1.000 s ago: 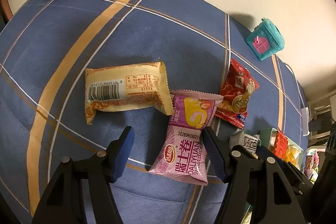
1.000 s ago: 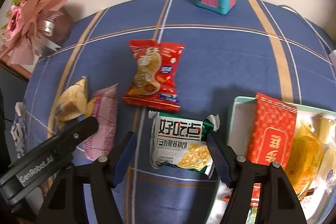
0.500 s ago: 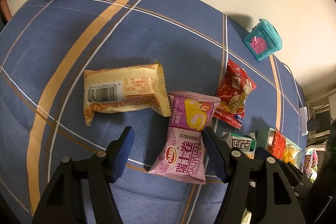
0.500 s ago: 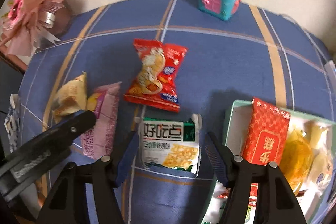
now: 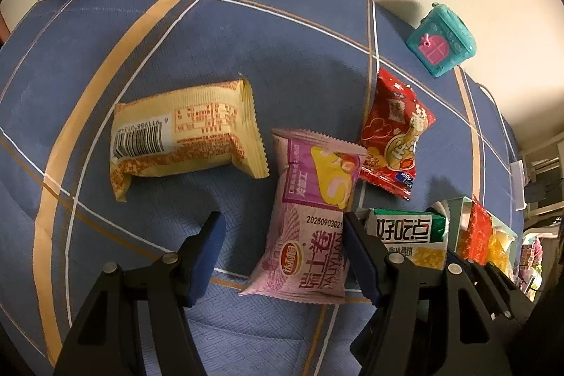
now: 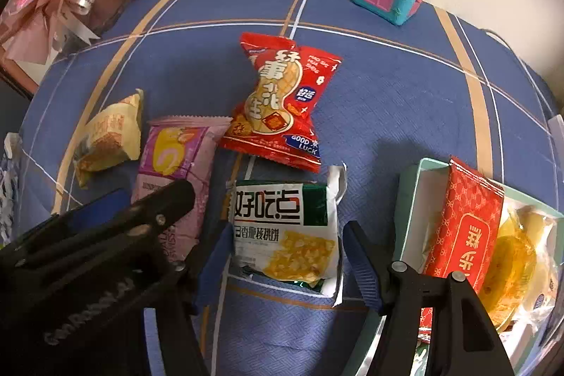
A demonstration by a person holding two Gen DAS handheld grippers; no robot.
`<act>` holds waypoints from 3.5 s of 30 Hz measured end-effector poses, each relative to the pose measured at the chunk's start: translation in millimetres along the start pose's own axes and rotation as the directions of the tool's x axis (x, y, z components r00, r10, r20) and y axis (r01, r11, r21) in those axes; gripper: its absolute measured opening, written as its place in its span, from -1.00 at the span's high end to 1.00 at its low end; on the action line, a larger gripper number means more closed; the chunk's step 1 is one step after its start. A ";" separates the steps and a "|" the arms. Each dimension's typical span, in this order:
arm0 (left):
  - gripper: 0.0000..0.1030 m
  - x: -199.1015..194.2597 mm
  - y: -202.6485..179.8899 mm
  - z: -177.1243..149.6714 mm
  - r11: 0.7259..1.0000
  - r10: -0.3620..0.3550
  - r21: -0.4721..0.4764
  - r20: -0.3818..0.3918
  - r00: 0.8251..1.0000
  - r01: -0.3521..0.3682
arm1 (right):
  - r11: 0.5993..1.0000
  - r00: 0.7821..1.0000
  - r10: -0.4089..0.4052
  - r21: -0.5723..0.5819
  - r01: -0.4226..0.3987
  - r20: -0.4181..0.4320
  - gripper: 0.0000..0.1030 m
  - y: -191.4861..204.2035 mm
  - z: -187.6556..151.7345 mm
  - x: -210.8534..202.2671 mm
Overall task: Organize snacks
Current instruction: 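Grasp the pink roll pack with the left gripper while the right grasps the green-white biscuit pack, then lift both packs and carry them over the white tray, then open both grippers to drop the pink and biscuit packs into the tray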
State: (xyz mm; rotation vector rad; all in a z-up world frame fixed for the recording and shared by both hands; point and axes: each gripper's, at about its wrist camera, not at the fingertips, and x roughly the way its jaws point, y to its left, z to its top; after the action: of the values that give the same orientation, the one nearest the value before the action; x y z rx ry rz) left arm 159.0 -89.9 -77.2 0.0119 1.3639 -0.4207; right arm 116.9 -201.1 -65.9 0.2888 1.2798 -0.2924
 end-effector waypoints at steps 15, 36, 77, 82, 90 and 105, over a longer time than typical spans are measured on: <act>0.19 -7.4 3.6 -3.1 0.999 -0.034 -0.005 0.017 0.999 0.034 | 1.000 1.000 0.026 -0.015 -0.026 0.004 -0.03 10.0 -2.1 4.7; 0.25 -43.9 8.0 3.8 0.999 -0.048 -0.021 0.093 0.995 0.050 | 0.997 0.996 0.083 0.003 -0.083 0.041 0.46 -6.4 -2.5 -26.5; 0.25 -88.2 -191.1 -68.4 0.904 -0.150 0.416 0.088 0.985 0.100 | 0.886 0.980 -0.157 0.455 0.085 0.122 0.46 -222.2 -45.2 -149.8; 0.25 -67.7 -209.3 -78.8 0.891 -0.130 0.444 0.041 0.991 0.098 | 0.873 0.984 -0.159 0.476 0.103 0.078 0.46 -242.8 -51.6 -137.7; 0.24 -39.1 -223.9 -90.1 0.882 -0.088 0.462 -0.032 0.996 0.093 | 0.867 0.994 -0.107 0.488 0.106 -0.025 0.46 -250.6 -58.5 -102.5; -0.33 -68.3 -203.8 -68.8 0.914 -0.124 0.393 0.031 0.992 0.102 | 0.864 0.991 -0.130 0.493 0.098 0.031 -0.29 -247.6 -53.7 -130.6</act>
State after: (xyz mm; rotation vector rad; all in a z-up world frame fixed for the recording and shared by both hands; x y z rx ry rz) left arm 23.5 -241.8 20.0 0.2515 1.2101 -0.7822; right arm -56.8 -403.9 33.9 0.6342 1.1457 -0.7294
